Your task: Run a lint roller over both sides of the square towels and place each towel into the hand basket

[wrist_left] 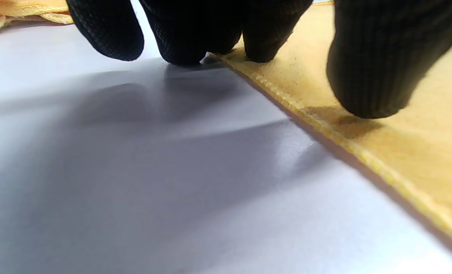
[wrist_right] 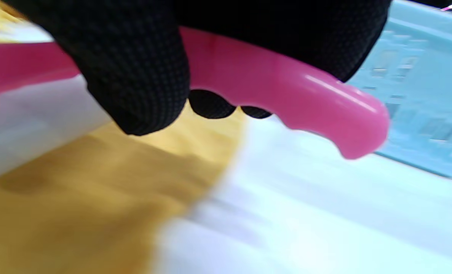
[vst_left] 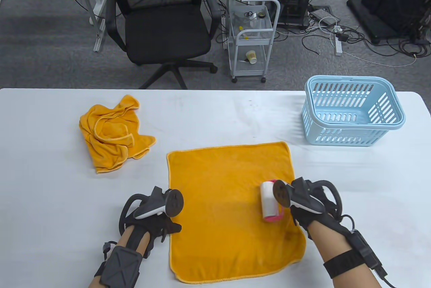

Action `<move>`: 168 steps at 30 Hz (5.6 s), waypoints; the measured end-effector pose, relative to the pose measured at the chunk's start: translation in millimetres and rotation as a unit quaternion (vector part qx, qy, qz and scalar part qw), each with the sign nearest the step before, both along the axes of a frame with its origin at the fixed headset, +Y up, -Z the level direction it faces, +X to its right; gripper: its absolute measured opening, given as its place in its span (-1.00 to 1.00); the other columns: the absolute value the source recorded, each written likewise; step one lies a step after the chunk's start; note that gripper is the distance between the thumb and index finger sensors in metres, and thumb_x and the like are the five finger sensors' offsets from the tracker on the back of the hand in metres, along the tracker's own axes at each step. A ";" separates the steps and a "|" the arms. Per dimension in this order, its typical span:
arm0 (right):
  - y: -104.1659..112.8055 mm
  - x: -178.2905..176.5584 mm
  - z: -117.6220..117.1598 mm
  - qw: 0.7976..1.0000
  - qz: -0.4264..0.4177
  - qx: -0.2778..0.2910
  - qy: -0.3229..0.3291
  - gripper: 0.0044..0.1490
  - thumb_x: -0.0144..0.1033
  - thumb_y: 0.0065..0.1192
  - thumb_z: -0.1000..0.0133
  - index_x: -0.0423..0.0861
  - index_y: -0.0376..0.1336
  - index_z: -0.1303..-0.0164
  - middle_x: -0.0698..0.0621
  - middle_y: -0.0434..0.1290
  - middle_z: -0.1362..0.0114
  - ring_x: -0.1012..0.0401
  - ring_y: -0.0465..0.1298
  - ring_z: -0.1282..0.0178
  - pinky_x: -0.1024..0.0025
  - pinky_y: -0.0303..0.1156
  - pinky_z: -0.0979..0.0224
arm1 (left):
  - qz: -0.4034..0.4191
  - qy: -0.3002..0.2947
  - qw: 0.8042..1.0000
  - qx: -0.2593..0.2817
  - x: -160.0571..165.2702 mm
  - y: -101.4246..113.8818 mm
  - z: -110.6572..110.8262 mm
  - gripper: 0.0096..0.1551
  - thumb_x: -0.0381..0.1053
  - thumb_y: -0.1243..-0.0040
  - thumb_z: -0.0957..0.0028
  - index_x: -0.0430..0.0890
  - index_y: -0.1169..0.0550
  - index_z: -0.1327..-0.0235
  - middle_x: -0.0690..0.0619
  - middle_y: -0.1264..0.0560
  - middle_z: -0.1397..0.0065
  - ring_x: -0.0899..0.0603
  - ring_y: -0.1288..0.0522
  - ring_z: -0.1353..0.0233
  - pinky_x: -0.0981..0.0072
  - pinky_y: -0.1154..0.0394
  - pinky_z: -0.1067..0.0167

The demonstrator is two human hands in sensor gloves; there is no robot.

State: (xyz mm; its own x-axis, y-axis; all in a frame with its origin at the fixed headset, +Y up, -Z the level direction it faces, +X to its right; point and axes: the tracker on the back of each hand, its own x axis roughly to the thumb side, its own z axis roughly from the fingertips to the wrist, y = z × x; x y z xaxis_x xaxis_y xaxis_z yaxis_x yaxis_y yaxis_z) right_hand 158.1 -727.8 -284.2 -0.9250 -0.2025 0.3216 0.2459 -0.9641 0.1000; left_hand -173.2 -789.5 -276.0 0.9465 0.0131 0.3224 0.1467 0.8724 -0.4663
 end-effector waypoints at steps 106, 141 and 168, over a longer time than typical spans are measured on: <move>-54.4 -89.3 -27.6 0.979 -0.003 -0.203 0.019 0.46 0.29 0.56 0.11 0.06 -0.29 -0.70 -0.31 -0.25 -0.72 -0.38 -0.03 -0.67 -0.47 0.13 -0.46 | 0.010 0.002 1.000 -0.004 -3.1 -0.5 -0.2 0.00 0.38 -0.41 0.21 0.13 -0.29 -0.51 -0.02 -0.11 -0.75 -0.31 -0.24 -0.68 -0.40 -0.25 -0.47; 193.0 140.1 -109.5 0.711 -0.625 0.154 -0.284 -0.29 -0.28 0.39 -0.16 -0.08 0.19 -0.52 -0.16 0.07 -0.58 0.02 0.52 -0.43 0.18 0.60 -0.40 | 0.061 0.019 0.998 -0.025 -13.5 0.1 -2.2 0.25 0.42 -0.39 0.26 0.14 0.05 -0.53 -0.03 -0.11 -0.74 -0.31 -0.20 -0.69 -0.39 -0.23 -0.48; 115.9 179.9 -121.7 0.736 -0.637 0.017 -0.229 0.03 0.11 0.26 -0.18 0.02 -0.15 -0.72 -0.10 -0.37 -0.74 -0.17 -0.42 -0.67 -0.29 -0.21 -0.59 | 0.058 0.019 0.998 -0.027 -13.9 0.1 -2.7 0.20 0.42 -0.38 0.25 0.15 -0.02 -0.54 -0.02 -0.11 -0.74 -0.30 -0.19 -0.69 -0.38 -0.24 -0.47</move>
